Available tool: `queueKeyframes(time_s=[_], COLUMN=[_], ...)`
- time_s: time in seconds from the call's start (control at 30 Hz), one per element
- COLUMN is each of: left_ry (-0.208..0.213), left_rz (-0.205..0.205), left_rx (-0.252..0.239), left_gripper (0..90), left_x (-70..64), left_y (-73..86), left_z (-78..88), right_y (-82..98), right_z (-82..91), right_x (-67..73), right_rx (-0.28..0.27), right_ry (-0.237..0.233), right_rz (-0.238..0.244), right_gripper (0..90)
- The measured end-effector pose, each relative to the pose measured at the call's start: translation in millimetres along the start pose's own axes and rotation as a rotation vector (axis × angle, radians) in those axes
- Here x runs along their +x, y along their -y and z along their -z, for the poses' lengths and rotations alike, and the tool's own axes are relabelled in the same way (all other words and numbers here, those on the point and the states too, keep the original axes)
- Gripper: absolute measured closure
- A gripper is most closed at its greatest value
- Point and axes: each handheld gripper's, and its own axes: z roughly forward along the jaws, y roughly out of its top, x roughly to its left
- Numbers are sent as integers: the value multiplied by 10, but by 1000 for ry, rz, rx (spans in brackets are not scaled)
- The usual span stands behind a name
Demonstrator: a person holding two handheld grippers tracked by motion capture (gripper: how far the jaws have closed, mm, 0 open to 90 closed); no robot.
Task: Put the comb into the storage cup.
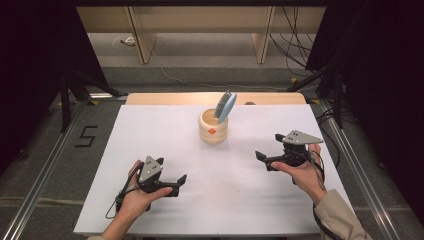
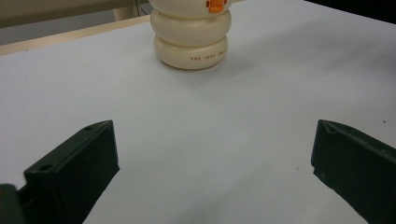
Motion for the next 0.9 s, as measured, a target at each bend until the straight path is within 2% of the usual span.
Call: queueKeyframes(time_s=[0.5, 0.9], left_ry=[-6, -10], left_rz=[-2, -3], left_rx=[-3, -7], left_gripper=[2, 2], left_x=[9, 18], left_y=[-1, -1], left_z=[3, 8], right_y=[142, 265], right_z=[119, 185], right_x=[-36, -10], right_rx=[-4, 9], right_ry=[1, -9], right_rz=[-19, -15], right_gripper=[32, 34])
